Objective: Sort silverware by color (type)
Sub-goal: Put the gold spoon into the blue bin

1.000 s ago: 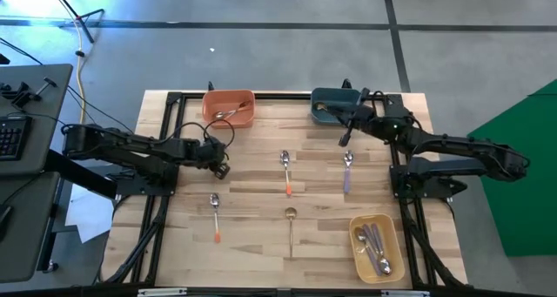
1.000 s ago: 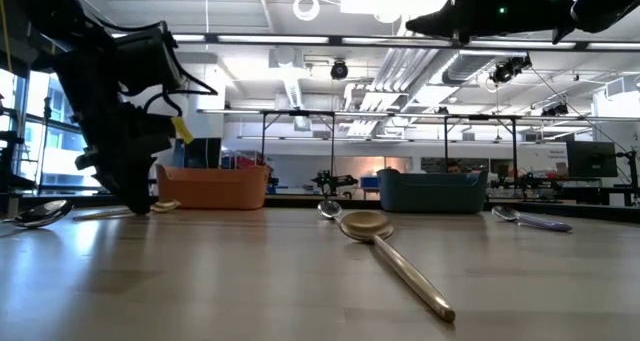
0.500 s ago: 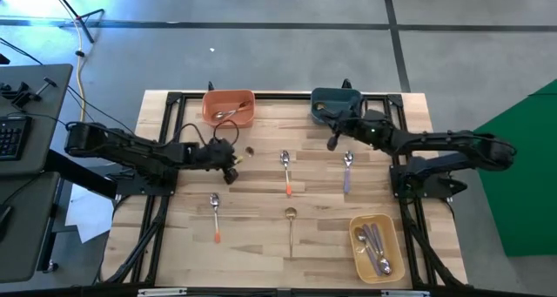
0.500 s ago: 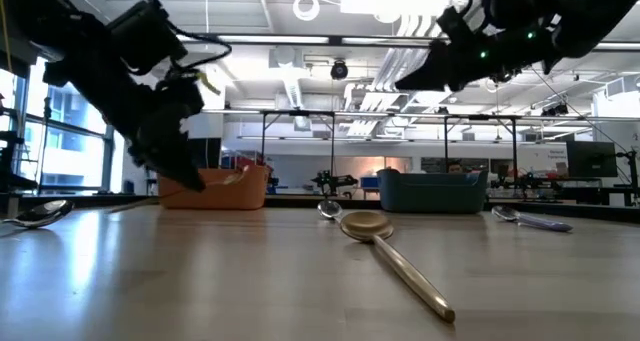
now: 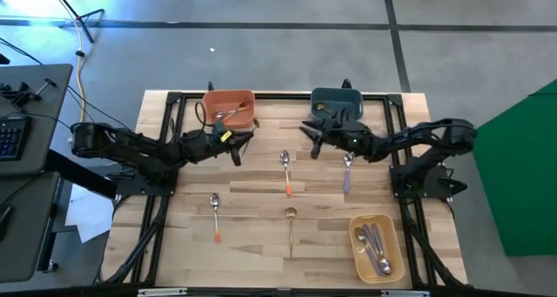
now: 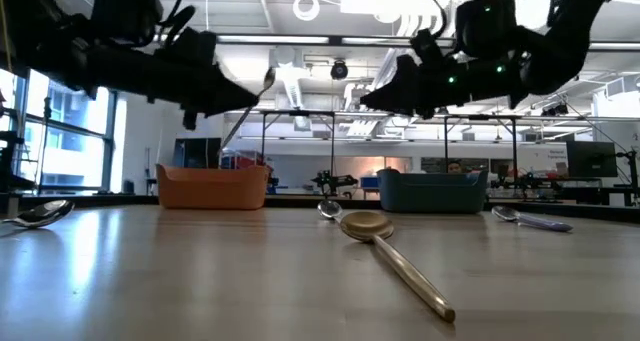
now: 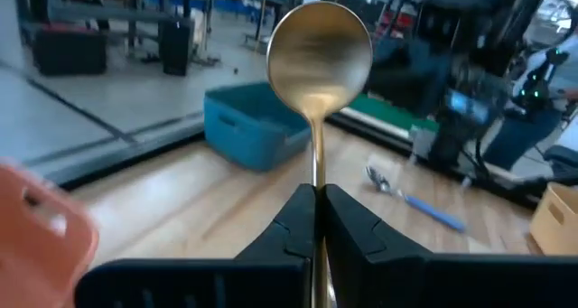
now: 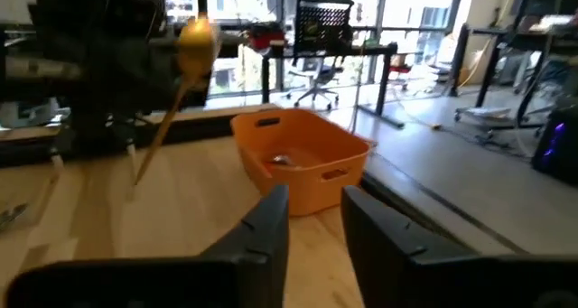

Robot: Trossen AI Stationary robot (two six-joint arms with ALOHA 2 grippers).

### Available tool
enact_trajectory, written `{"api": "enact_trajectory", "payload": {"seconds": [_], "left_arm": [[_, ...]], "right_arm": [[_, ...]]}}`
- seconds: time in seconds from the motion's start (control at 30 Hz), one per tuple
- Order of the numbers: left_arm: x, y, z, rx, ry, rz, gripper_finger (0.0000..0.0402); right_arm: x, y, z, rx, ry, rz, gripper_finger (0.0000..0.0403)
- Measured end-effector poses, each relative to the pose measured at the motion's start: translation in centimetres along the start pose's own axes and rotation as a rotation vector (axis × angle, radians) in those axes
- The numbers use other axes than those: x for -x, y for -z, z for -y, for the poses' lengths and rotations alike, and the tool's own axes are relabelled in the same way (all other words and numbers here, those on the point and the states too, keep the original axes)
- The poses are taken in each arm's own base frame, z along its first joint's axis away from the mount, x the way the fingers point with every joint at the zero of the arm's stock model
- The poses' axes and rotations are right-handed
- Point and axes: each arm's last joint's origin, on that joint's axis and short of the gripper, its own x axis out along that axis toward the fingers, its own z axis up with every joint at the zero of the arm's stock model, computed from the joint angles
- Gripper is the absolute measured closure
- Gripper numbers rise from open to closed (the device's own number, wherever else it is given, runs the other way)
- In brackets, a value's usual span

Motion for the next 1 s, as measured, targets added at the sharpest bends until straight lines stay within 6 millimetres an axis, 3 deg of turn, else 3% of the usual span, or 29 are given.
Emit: {"api": "enact_trajectory", "payload": {"seconds": [0.2,0.37,0.57,0.83,1.0], "left_arm": [[-2.9,-2.0,1.2,-0.063,0.053,0.124,0.0401],[-5.5,-2.3,1.9,-0.083,0.076,0.192,0.0401],[-7.7,-2.1,2.4,-0.068,0.108,0.268,0.0401],[-9.4,-1.5,2.8,-0.034,0.162,0.3,0.0401],[-9.8,-1.5,2.9,-0.029,0.172,0.3,0.0401]], "right_arm": [[-2.4,1.1,-1.7,-0.027,-0.052,-0.022,0.0253],[-4.2,0.5,-3.0,-0.066,-0.079,0.006,0.0223],[-5.3,-0.7,-3.8,-0.067,-0.095,0.048,0.0222],[-5.8,-1.5,-3.9,-0.07,-0.106,0.069,0.0223],[-5.9,-1.5,-3.9,-0.069,-0.107,0.066,0.0258]]}}
